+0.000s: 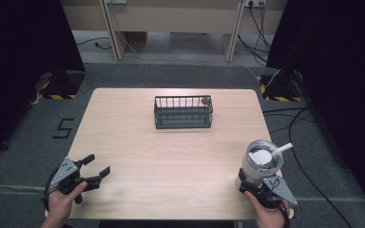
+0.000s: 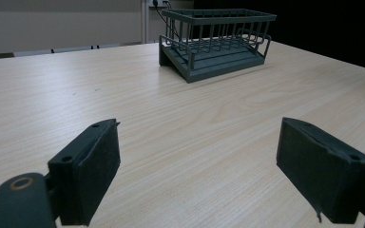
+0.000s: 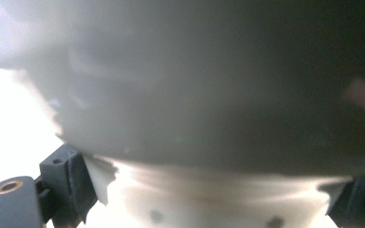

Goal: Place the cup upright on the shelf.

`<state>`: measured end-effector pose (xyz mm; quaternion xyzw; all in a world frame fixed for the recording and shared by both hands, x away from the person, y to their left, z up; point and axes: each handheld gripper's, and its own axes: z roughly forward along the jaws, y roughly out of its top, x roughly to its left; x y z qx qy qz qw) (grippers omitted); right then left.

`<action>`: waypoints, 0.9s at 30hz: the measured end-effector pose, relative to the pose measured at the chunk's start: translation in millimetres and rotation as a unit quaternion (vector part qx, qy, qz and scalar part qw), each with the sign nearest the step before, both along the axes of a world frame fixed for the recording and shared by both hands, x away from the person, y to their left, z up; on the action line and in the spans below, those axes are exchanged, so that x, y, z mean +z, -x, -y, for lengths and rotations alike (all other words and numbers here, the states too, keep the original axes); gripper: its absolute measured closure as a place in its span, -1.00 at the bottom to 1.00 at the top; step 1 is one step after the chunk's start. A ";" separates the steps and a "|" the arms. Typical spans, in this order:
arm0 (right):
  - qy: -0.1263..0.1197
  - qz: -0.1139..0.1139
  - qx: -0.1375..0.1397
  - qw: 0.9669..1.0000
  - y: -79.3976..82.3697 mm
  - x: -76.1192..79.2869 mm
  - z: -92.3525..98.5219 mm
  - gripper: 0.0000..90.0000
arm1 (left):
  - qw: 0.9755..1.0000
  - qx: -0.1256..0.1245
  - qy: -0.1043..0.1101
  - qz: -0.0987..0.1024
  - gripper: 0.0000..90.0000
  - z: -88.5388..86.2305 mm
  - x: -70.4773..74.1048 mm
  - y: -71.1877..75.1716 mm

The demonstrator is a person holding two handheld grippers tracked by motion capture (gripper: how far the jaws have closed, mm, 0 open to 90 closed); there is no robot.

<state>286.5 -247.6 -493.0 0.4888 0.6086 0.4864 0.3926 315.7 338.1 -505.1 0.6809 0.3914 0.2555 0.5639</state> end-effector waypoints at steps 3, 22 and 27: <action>0.001 -0.003 0.004 1.000 -0.6 1.1 0.8 -0.75 | 1.000 0.000 -0.001 0.000 -0.69 -0.1 0.0 0.0; 0.003 -0.007 0.014 1.000 -14.4 23.1 4.1 -0.75 | 1.000 0.002 0.001 -0.001 -0.69 -0.4 0.1 0.1; 0.006 -0.006 0.016 1.000 -23.4 31.8 2.4 -0.75 | 1.000 0.001 0.001 0.000 -0.69 -0.4 -0.1 -0.1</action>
